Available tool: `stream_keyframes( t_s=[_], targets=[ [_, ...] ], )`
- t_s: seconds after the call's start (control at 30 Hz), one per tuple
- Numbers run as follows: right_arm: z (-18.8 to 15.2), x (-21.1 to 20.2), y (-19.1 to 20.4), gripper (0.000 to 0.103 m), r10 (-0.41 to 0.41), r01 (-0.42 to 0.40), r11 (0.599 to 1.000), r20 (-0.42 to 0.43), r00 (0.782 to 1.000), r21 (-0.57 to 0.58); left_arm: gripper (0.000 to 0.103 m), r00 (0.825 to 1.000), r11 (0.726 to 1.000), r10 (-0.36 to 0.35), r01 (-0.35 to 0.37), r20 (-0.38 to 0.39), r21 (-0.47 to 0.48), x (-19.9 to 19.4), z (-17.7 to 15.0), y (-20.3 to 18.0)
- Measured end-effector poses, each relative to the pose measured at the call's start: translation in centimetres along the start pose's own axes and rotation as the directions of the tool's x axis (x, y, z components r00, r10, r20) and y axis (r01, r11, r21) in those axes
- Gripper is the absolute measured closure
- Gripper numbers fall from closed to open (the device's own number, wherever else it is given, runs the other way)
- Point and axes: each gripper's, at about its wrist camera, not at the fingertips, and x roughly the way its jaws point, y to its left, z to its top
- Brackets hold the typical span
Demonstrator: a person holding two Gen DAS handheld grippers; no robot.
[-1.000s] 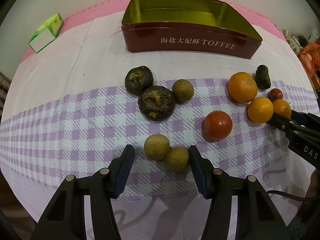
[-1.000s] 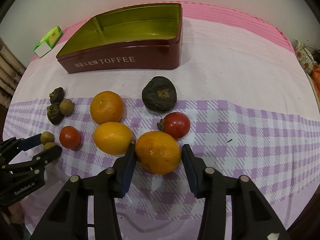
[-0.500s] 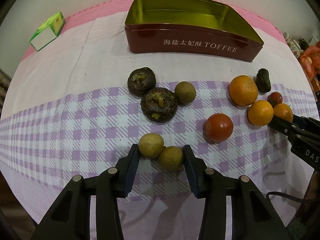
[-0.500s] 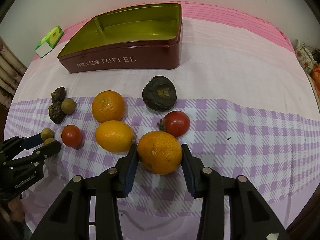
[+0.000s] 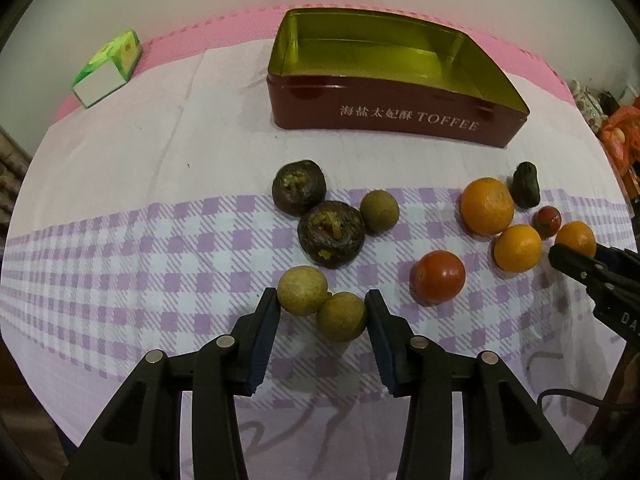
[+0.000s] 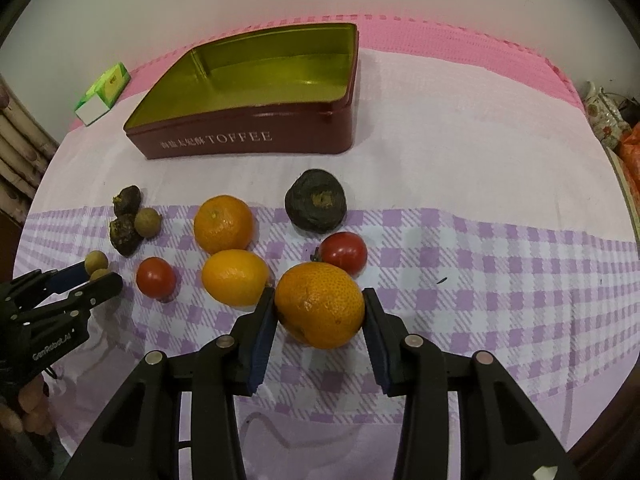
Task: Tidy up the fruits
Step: 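Lift the orange and longans and carry both over the red toffee tin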
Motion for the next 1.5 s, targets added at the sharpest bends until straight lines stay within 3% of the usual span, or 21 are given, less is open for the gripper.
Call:
stream_keyframes(
  t_s=[0.4,0.77,1.07,1.5],
  targets=[
    [1.9,-2.1,0.2,0.064,0.007,-0.003,0.999,0.068,0.998,-0.051,0.058,0.996,1.000,0.002,0.000,0.087,-0.021,-2.1,3.5,0.5],
    [8.1,-3.0,1.4,0.064,0.045,-0.028,0.994,0.152,0.987,-0.109,0.058,0.980,0.999,-0.012,0.019,0.200,-0.031,-4.0,10.3,2.5],
    [12.3,-1.0,2.2,0.064,0.049,-0.031,0.992,0.150,0.987,-0.120,0.058,0.969,0.998,-0.057,0.065,0.239,-0.026,-2.8,14.6,2.8],
    [14.0,4.1,3.6,0.064,0.043,-0.031,0.985,0.068,0.997,-0.168,0.058,0.982,0.997,-0.065,0.056,0.175,0.060,2.4,16.5,0.4]
  ],
)
